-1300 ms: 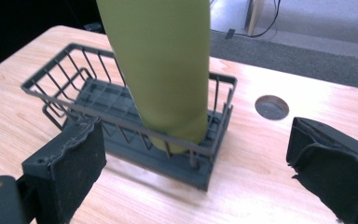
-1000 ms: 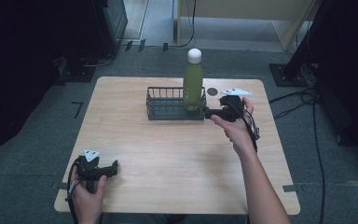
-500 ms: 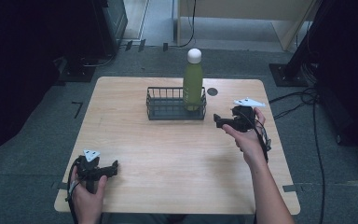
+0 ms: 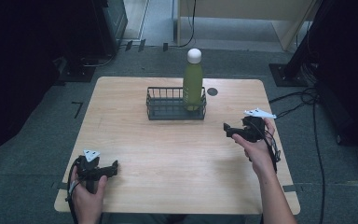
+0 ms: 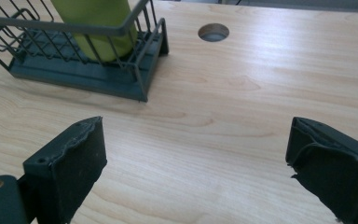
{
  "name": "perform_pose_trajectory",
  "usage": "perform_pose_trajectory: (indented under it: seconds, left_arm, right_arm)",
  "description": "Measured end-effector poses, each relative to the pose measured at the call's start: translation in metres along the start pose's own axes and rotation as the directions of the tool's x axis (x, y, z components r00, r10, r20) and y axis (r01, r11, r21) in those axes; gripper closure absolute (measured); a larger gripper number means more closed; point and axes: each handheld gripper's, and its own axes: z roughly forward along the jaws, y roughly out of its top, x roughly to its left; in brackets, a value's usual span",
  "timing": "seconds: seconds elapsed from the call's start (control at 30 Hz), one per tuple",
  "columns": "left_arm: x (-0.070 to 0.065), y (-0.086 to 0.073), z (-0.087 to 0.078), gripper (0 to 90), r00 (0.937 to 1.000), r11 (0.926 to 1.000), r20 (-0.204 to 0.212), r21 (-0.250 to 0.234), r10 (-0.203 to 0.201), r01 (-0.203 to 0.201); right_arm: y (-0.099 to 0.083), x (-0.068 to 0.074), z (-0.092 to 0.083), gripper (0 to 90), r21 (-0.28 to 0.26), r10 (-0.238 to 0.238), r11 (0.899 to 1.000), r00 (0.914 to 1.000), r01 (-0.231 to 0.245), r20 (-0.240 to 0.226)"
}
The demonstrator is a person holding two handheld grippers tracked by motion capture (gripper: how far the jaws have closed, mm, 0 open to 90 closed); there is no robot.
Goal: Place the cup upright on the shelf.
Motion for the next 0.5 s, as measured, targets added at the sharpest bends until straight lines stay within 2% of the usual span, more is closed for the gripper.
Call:
perform_pose_trajectory:
  seconds: [0.5]
  left_arm:
    - [0.0, 0.0, 0.0, 0.0, 1.0, 1.0, 0.0, -0.001, 0.0, 0.0]
  right_arm:
    - [-0.037, -0.028, -0.01, 4.6, 0.021, 0.059, 0.998, 0.9975, -0.06, 0.037]
